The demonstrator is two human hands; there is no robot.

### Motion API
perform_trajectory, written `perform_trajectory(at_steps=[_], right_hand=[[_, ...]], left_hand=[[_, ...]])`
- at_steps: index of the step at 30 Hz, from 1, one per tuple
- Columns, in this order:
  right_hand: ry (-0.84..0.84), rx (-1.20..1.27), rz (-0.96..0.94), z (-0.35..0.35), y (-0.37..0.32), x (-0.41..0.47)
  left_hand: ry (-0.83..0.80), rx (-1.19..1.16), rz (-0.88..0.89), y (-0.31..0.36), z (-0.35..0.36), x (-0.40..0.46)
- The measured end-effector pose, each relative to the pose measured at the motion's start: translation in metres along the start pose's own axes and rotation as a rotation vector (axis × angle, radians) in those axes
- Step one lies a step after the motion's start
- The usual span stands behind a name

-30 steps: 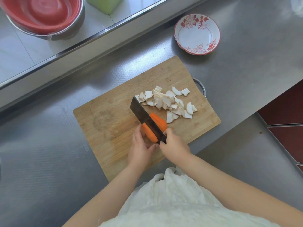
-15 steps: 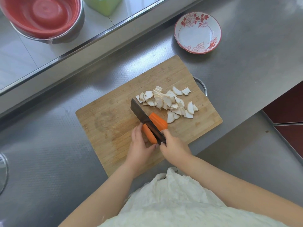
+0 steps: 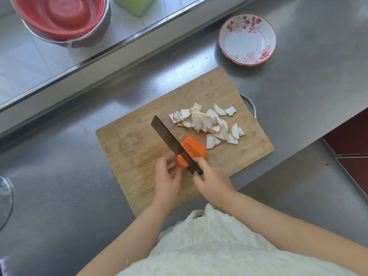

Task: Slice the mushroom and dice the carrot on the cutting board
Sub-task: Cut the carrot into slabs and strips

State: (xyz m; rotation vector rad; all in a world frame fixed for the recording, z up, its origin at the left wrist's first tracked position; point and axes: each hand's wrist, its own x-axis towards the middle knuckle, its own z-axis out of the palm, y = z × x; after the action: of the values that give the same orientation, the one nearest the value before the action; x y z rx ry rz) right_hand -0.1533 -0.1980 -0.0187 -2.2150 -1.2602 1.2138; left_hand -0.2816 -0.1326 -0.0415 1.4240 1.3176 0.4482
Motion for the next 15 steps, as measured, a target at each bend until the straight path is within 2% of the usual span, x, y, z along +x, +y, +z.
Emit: perform_trajectory(at_steps=[9, 15], right_hand=[[-0.052, -0.060, 0.058, 0.006, 0.004, 0.001], [-0.048, -0.149, 0.064, 0.009, 0.002, 0.001]], left_hand=[[-0.005, -0.292, -0.399, -0.006, -0.004, 0.005], [-0.058, -0.454, -0.508, -0.005, -0.010, 0.002]])
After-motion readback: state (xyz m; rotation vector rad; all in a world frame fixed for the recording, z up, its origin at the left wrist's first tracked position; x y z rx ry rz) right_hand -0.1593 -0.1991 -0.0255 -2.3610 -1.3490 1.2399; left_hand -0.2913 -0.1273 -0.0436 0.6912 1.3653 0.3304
